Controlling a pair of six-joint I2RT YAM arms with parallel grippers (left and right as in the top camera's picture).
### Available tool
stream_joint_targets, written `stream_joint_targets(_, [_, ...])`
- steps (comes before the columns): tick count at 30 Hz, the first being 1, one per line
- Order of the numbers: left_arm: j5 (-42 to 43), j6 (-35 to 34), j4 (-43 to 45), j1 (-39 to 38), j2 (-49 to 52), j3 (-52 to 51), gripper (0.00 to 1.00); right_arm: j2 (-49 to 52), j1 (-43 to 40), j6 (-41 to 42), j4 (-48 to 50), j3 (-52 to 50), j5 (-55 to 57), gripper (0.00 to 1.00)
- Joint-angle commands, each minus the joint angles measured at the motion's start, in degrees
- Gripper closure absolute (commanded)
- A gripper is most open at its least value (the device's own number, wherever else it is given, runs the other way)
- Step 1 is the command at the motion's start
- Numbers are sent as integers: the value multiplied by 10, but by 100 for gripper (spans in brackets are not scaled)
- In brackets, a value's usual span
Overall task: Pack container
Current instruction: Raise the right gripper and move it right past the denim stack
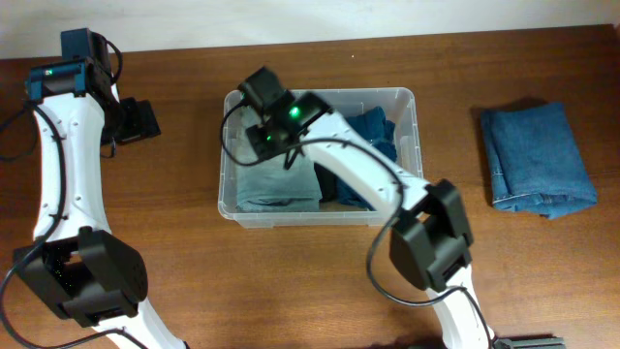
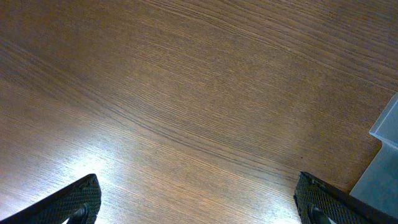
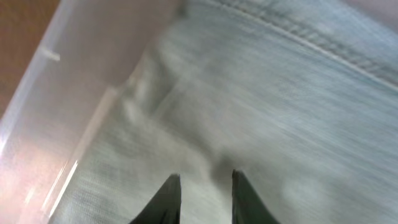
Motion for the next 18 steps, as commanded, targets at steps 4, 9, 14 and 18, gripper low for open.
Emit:
stream_joint_targets(4, [-5,1,0,-1,-14,8,1,-103,-94,-4,-146,118,7,80])
stream_joint_targets(9, [-5,1,0,-1,-14,8,1,-142,-194,-7,-229,136,9,80])
stream_joint_targets(14, [-4,1,0,-1,-14,8,1,-154,-324,-7,-292,136,9,80])
stream_joint_targets(18, [-4,1,0,-1,-14,8,0,-149,-429,-6,-320,134,9,76])
